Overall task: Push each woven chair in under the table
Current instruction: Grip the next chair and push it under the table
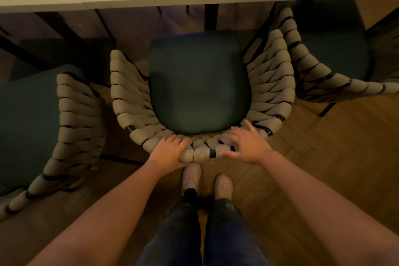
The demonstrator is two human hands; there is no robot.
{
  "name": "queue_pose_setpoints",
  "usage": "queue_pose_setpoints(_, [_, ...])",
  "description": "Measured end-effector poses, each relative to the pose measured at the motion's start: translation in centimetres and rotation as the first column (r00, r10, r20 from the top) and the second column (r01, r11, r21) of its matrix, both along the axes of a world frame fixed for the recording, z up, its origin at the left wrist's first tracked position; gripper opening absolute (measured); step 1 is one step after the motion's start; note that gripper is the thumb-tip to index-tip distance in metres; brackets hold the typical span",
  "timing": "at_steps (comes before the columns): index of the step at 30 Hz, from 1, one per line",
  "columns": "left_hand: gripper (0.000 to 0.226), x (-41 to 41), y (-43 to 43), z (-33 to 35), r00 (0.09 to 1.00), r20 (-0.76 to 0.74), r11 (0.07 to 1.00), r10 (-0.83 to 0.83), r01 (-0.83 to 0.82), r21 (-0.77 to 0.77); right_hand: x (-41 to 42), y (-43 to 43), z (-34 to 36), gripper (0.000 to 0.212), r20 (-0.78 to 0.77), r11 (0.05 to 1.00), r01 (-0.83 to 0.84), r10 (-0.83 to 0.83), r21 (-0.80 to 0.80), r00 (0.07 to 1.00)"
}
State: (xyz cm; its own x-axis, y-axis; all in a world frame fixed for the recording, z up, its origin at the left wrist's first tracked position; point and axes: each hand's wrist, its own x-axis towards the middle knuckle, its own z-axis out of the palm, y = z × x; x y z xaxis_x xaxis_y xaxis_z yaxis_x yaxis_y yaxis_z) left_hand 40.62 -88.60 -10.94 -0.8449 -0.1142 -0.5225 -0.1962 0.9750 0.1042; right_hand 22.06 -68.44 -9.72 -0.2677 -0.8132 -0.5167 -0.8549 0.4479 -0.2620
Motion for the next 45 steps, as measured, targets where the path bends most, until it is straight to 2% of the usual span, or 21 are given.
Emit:
queue_pose_setpoints(2, [0.062,-0.6,-0.5,0.3,0.997,0.05,0.997,-0.065,0.067,-0.027,-1.1,0.6,-0.1,0.098,-0.012,0.986,-0.158,0.159,0.057,0.987])
queue_pose_setpoints(3, [0.056,-0.9,-0.7,0.5,0.993,0.073,0.995,-0.09,0.092,-0.025,-1.7,0.7,-0.2,0.087,-0.045,0.981,-0.177,0.181,0.081,0.982])
queue_pose_setpoints(6, [0.047,-1.6,-1.6,0.7,0.992,0.088,0.996,-0.085,0.085,0.003,-2.7,-0.2,0.0,0.036,-0.149,0.985,-0.155,0.164,0.074,0.975])
queue_pose_setpoints(8, [0.048,-2.4,-2.8,1.1,0.995,0.079,0.998,-0.064,0.064,0.009,-3.1,-1.5,0.3,0.028,-0.155,0.987,-0.151,0.157,0.05,0.975])
queue_pose_setpoints(19, [0.053,-9.8,-10.1,2.2,0.989,0.057,0.985,-0.139,0.144,-0.093,-8.4,-7.8,-0.4,0.036,-0.211,0.996,-0.085,0.089,0.03,0.973])
queue_pose_setpoints(26, [0.058,-12.6,-14.2,1.4,0.986,0.055,0.983,-0.161,0.165,-0.078,-11.6,-10.9,-1.2,0.033,-0.172,0.999,-0.053,0.053,0.008,0.984])
queue_pose_setpoints(32, [0.053,-13.0,-14.8,1.1,0.977,0.03,0.976,-0.21,0.212,-0.06,-12.2,-11.0,-2.0,0.033,-0.168,0.998,-0.061,0.059,-0.003,0.984])
queue_pose_setpoints(38, [0.048,-13.2,-14.4,0.7,0.981,0.059,0.978,-0.186,0.191,-0.083,-12.3,-11.3,-1.5,0.034,-0.14,0.997,-0.041,0.05,0.069,0.989])
queue_pose_setpoints(42, [0.068,-12.4,-14.0,0.9,0.992,0.095,0.985,-0.079,0.092,-0.149,-12.1,-12.1,-0.6,0.049,-0.06,0.972,0.003,0.011,0.234,0.998])
queue_pose_setpoints(45, [0.079,-10.4,-13.0,2.0,1.0,-0.001,0.991,-0.029,0.029,-0.128,-11.0,-13.0,0.8,0.073,0.033,0.962,0.063,-0.075,0.265,0.997])
